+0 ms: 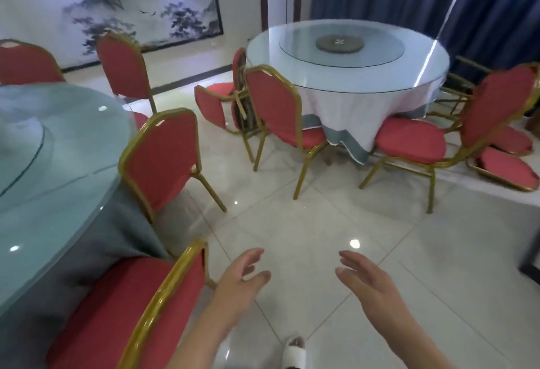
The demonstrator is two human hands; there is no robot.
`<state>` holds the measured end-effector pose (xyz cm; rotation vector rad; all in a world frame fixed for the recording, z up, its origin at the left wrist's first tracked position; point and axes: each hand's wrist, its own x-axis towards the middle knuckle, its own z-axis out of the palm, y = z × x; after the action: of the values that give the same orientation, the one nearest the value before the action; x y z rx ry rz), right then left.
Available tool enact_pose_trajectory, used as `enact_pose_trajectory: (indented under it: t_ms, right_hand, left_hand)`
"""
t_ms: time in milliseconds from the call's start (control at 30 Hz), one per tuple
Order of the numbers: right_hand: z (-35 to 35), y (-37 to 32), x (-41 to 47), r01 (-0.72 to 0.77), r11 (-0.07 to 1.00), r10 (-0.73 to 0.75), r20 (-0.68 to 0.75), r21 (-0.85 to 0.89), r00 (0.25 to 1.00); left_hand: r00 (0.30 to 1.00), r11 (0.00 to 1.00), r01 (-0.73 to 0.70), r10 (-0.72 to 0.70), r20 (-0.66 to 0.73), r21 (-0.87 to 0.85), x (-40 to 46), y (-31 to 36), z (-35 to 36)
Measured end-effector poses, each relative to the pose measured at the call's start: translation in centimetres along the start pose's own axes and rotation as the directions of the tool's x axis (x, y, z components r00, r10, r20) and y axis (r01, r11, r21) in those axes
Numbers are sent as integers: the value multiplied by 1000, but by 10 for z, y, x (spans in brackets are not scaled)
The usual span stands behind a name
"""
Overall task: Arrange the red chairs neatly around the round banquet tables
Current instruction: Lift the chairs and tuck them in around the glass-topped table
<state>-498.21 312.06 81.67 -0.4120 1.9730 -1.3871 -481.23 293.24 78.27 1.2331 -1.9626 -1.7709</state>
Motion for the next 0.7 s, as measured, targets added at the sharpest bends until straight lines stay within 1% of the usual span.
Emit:
enact_pose_trajectory:
  t_ms: [133, 233, 333, 400, 533, 600, 700]
  right_hand:
    - [-18, -44, 84, 12, 1000, -13, -52, -14, 999]
    - [-18, -57, 140, 0, 1000, 0, -38, -10, 999]
    - [-7, -64, 204, -47, 999, 47, 15, -28, 999]
    - [2, -71, 258, -54, 998, 56, 62, -41, 997]
    - [27, -105, 378, 5, 999, 3, 170, -48, 985]
    - [41, -129, 437, 20, 999, -9, 244, -43, 970]
    - [65, -166, 516, 38, 998, -16, 348, -57, 937]
  left_hand:
    - [996, 997, -48, 43, 77, 53, 100, 60, 5]
    - [994, 993, -60, 50, 101, 98, 159, 102, 7]
    - [994, 993, -61, 52, 92, 100, 214, 119, 10]
    - [998, 996, -1, -4, 60, 92, 250, 118, 15]
    - [989, 987, 145, -143, -48, 64, 323, 118, 9]
    - [979, 982, 182, -177, -103, 44, 364, 130, -8]
    - [959, 980, 198, -190, -212, 18, 424, 163, -43]
